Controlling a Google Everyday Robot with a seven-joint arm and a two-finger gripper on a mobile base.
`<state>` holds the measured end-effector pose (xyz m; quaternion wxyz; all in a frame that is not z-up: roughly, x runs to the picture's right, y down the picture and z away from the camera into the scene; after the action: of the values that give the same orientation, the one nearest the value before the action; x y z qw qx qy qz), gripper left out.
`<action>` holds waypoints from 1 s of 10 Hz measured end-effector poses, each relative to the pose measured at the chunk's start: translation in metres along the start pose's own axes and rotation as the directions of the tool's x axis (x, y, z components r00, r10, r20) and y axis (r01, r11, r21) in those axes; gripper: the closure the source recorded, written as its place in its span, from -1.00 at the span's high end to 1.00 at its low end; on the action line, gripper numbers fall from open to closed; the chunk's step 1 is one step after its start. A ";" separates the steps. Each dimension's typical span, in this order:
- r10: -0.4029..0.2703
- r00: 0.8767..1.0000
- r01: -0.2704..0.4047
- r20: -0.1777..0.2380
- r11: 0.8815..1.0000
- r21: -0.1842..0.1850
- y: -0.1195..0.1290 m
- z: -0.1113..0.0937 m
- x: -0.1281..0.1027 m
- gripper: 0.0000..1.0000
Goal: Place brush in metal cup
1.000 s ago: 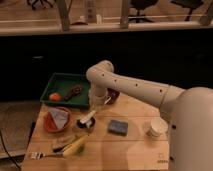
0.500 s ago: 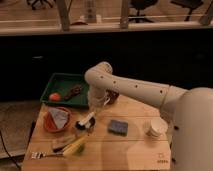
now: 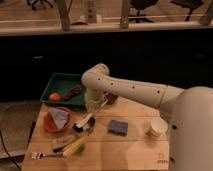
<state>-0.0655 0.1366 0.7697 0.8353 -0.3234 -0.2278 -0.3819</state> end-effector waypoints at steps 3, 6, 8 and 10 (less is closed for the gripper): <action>-0.006 1.000 0.006 0.001 1.000 0.000 -0.004 0.006 -0.006 -1.00; -0.007 1.000 0.007 0.005 1.000 -0.006 -0.008 0.012 -0.010 -1.00; -0.005 1.000 0.005 0.009 1.000 -0.009 -0.010 0.014 -0.012 -0.96; -0.006 1.000 0.006 0.010 1.000 -0.021 -0.010 0.016 -0.015 -0.61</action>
<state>-0.0847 0.1507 0.7747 0.8296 -0.3336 -0.2287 -0.3851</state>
